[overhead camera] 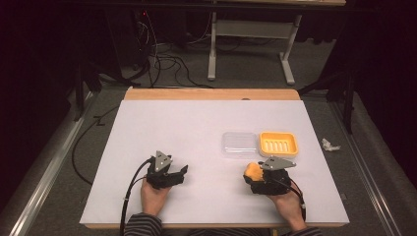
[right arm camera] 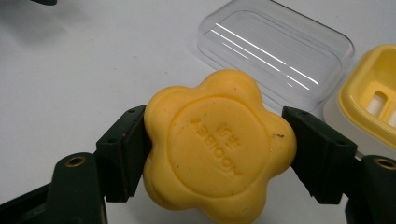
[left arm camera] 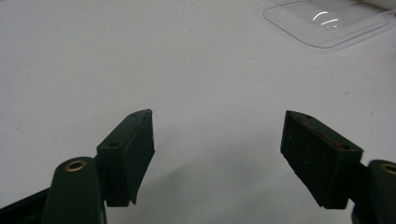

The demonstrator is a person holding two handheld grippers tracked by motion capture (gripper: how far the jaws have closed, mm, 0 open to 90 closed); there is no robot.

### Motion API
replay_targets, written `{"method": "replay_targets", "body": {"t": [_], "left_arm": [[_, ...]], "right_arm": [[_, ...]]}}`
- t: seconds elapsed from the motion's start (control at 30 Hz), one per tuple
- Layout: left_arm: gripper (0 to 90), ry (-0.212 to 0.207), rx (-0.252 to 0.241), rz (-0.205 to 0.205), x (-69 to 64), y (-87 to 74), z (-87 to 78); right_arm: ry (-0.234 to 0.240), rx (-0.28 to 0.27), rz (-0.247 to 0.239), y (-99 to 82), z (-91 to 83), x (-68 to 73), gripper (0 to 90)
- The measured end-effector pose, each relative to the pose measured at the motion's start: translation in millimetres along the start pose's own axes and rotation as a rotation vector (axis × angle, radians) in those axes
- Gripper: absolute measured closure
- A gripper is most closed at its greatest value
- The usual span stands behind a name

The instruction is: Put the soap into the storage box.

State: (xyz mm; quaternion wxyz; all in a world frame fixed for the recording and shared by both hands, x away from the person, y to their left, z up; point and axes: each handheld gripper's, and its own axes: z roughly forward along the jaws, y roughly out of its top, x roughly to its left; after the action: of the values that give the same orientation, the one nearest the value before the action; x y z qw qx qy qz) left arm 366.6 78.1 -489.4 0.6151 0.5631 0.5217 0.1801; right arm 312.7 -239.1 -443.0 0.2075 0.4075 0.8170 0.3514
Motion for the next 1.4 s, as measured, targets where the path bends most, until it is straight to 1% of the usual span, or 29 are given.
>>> {"method": "replay_targets", "body": {"t": [0.03, 0.13, 0.17, 0.3, 0.33, 0.4, 0.53, 0.57, 0.6, 0.67, 0.73, 0.77, 0.83, 0.9, 1.03, 1.17, 1.23, 1.3, 1.37, 1.4], "left_arm": [[26.5, 0.0, 0.0, 0.0, 0.0, 0.0, 0.0], [26.5, -0.001, 0.001, 0.0, 0.0, 0.0, -0.1], [26.5, -0.001, 0.0, -0.001, 0.0, 0.0, -0.1], [26.5, -0.002, 0.0, 0.001, 0.0, 0.0, -0.2], [26.5, -0.001, -0.001, 0.002, -0.1, 0.0, -0.3], [26.5, -0.001, 0.0, 0.002, -0.1, -0.1, -0.2], [26.5, -0.001, 0.0, 0.0, -0.1, 0.0, -0.2], [26.5, -0.001, -0.001, 0.001, -0.1, 0.0, -0.2], [26.5, -0.001, -0.001, 0.002, 0.0, 0.0, -0.2], [26.5, -0.001, 0.0, -0.002, -0.3, -0.1, -0.1], [26.5, 0.0, 0.002, -0.001, 0.0, -0.1, 0.0], [26.5, 0.002, 0.002, 0.002, 0.2, -0.1, 0.1], [26.5, -0.001, 0.001, -0.002, -0.2, -0.1, -0.1], [26.5, -0.001, -0.002, 0.002, -0.4, -0.3, -0.3], [26.5, -0.002, -0.001, 0.008, -0.3, -0.4, -0.7], [26.5, -0.003, 0.0, 0.005, -0.2, -0.3, -0.6], [26.5, -0.004, 0.0, 0.008, -0.3, -0.5, -0.7], [26.5, -0.004, 0.0, 0.008, -0.3, -0.5, -0.7], [26.5, -0.005, 0.0, 0.008, -0.3, -0.4, -0.8], [26.5, -0.005, 0.0, 0.008, -0.3, -0.5, -0.8]], "right_arm": [[-0.007, 0.0, 0.004, -0.8, -1.8, -2.9, 27.7], [-0.015, -0.006, 0.008, -1.4, -3.8, -5.2, 27.8], [-0.021, -0.01, 0.017, -2.0, -5.5, -6.4, 27.8], [-0.044, -0.015, 0.025, -2.9, -11.0, -13.9, 27.8], [-0.057, -0.015, 0.035, -2.8, -15.1, -19.6, 27.8], [-0.061, -0.019, 0.042, -2.6, -16.6, -21.7, 27.8], [-0.083, -0.036, 0.063, -2.3, -25.3, -32.1, 27.8], [-0.087, -0.037, 0.073, -2.6, -28.0, -36.6, 27.8], [-0.087, -0.037, 0.073, -2.6, -28.0, -36.6, 27.8], [-0.095, -0.04, 0.076, -2.8, -30.2, -41.0, 27.8], [-0.099, -0.041, 0.089, -2.7, -32.9, -44.9, 27.9], [-0.102, -0.05, 0.105, -2.1, -35.7, -48.6, 27.9], [-0.104, -0.054, 0.106, -1.9, -36.8, -50.2, 27.9], [-0.106, -0.062, 0.12, -1.2, -39.6, -54.5, 27.9], [-0.124, -0.065, 0.12, 2.5, -44.1, -63.5, 27.9], [-0.131, -0.066, 0.129, 6.5, -44.7, -68.1, 27.9], [-0.142, -0.053, 0.132, 10.8, -42.5, -72.4, 28.0], [-0.144, -0.051, 0.127, 11.7, -41.9, -74.1, 28.0], [-0.149, -0.043, 0.141, 15.1, -40.0, -80.3, 28.0], [-0.149, -0.043, 0.141, 15.1, -40.0, -80.3, 28.0]]}}
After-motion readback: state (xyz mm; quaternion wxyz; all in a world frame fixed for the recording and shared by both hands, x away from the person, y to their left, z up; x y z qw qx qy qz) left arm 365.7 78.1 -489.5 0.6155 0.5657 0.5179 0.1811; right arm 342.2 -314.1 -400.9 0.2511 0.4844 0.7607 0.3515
